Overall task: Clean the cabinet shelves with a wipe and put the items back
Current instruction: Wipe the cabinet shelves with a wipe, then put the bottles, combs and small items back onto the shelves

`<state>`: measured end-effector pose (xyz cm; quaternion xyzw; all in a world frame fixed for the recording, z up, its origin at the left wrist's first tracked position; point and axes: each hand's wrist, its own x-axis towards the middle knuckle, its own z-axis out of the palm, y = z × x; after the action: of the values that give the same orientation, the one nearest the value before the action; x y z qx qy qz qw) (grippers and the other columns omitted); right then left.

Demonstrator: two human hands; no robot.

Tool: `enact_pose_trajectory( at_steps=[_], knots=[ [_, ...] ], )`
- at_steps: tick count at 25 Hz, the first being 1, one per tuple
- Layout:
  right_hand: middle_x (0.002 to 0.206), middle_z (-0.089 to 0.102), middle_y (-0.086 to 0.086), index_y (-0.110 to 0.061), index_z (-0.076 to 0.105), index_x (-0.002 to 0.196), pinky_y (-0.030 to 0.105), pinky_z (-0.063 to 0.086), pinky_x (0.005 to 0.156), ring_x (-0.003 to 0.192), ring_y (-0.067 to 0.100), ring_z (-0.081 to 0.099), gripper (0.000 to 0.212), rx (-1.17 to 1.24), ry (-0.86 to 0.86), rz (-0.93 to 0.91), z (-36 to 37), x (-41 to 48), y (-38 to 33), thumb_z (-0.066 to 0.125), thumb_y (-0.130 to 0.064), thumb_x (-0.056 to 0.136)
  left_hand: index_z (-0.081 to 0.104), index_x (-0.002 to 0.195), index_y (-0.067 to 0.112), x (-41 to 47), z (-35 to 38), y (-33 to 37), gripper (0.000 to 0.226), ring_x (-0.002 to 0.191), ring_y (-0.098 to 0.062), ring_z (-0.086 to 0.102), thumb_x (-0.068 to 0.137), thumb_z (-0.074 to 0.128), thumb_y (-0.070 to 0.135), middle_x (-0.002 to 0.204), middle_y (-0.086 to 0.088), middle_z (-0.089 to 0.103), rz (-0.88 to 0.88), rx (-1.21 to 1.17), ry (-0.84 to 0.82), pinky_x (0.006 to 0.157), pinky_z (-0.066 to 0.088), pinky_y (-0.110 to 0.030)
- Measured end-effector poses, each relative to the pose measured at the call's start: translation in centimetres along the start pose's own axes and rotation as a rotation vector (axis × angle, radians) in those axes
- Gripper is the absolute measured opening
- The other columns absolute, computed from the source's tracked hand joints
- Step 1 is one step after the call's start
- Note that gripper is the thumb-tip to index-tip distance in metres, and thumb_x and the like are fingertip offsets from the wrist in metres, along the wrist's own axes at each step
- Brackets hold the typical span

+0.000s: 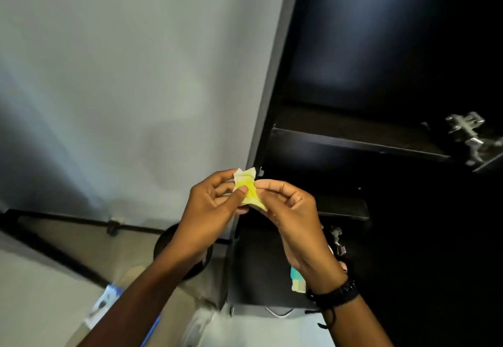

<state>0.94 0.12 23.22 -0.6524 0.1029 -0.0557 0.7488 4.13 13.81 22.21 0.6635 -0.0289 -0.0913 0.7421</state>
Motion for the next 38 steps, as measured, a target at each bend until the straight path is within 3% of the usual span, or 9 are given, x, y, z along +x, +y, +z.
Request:
enact_pose_trajectory(
  at_steps=[6,12,16,19,21,23,28,34,38],
  knots=[
    [0.092,0.074,0.015,0.000,0.071,0.099,0.033,0.057,0.083,0.087,0.025,0.071,0.016,-0.036,-0.076,0.241,4.8,1.5,10.6,0.067,-0.008,0.085,0.063,0.112,0.004,-0.6,-6.5,-8.6,0.031,0.073,-0.018,0.072,0.083,0.067,-0.004,0.091,-0.013,0.072,-0.209,-0.022,0.275,0.062,0.058,-0.024],
    [0.089,0.073,0.010,-0.007,0.071,0.094,0.032,0.059,0.076,0.083,0.021,0.071,0.015,-0.195,-0.003,0.512,8.7,6.8,20.6,0.071,-0.001,0.080,0.056,0.118,0.004,2.6,-12.3,-16.3,0.031,0.081,-0.021,0.064,0.088,0.063,0.004,0.100,-0.016,0.066,-0.475,0.007,0.358,0.076,0.056,-0.036],
    [0.092,0.071,0.011,-0.016,0.067,0.080,0.032,0.060,0.070,0.081,0.022,0.070,0.017,-0.319,0.109,0.698,9.9,10.5,27.7,0.072,0.000,0.076,0.055,0.117,0.006,3.8,-15.1,-19.9,0.028,0.075,-0.018,0.059,0.089,0.060,0.005,0.085,-0.006,0.062,-0.609,0.058,0.391,0.073,0.051,-0.034],
    [0.094,0.070,0.014,-0.015,0.065,0.075,0.030,0.058,0.063,0.081,0.023,0.068,0.018,-0.287,0.139,0.770,11.0,13.1,31.3,0.070,0.002,0.076,0.056,0.117,0.008,4.2,-17.2,-22.0,0.029,0.088,-0.026,0.063,0.089,0.062,0.008,0.091,-0.008,0.063,-0.664,0.074,0.415,0.082,0.053,-0.039],
    [0.094,0.066,0.010,-0.015,0.066,0.086,0.028,0.054,0.057,0.083,0.022,0.064,0.013,-0.266,0.146,0.801,11.4,14.7,33.3,0.067,-0.003,0.080,0.059,0.113,0.012,4.3,-18.3,-23.5,0.026,0.099,-0.031,0.064,0.088,0.064,0.011,0.101,-0.012,0.065,-0.690,0.115,0.406,0.093,0.052,-0.046],
    [0.092,0.062,0.006,-0.013,0.065,0.098,0.030,0.053,0.061,0.083,0.021,0.059,0.018,-0.297,0.152,0.811,11.1,15.4,34.9,0.063,-0.005,0.083,0.060,0.104,0.018,4.2,-19.0,-24.6,0.019,0.103,-0.030,0.063,0.086,0.066,0.015,0.107,-0.013,0.065,-0.712,0.167,0.396,0.097,0.049,-0.050],
    [0.083,0.068,0.007,-0.018,0.065,0.074,0.030,0.056,0.073,0.076,0.019,0.063,0.020,-0.307,0.123,0.819,8.3,12.5,34.1,0.060,-0.001,0.084,0.059,0.099,0.021,4.0,-17.5,-25.9,0.022,0.102,-0.028,0.063,0.078,0.069,0.021,0.103,-0.010,0.066,-0.739,0.184,0.356,0.096,0.049,-0.046],
    [0.083,0.072,0.011,-0.012,0.069,0.089,0.031,0.057,0.075,0.074,0.020,0.067,0.008,-0.323,0.129,0.648,2.7,7.7,31.6,0.063,-0.007,0.087,0.060,0.110,0.007,3.6,-11.3,-26.3,0.026,0.075,-0.017,0.059,0.085,0.065,0.007,0.092,-0.011,0.064,-0.710,0.227,0.200,0.061,0.047,-0.024],
    [0.070,0.066,0.008,-0.017,0.063,0.080,0.031,0.052,0.066,0.062,0.022,0.062,0.020,-0.327,0.250,0.512,-2.8,5.7,29.0,0.052,-0.006,0.093,0.057,0.111,0.013,3.4,-4.1,-25.5,0.022,0.085,-0.017,0.059,0.090,0.061,0.007,0.098,-0.009,0.061,-0.661,0.358,0.043,0.066,0.046,-0.020]
  ],
)
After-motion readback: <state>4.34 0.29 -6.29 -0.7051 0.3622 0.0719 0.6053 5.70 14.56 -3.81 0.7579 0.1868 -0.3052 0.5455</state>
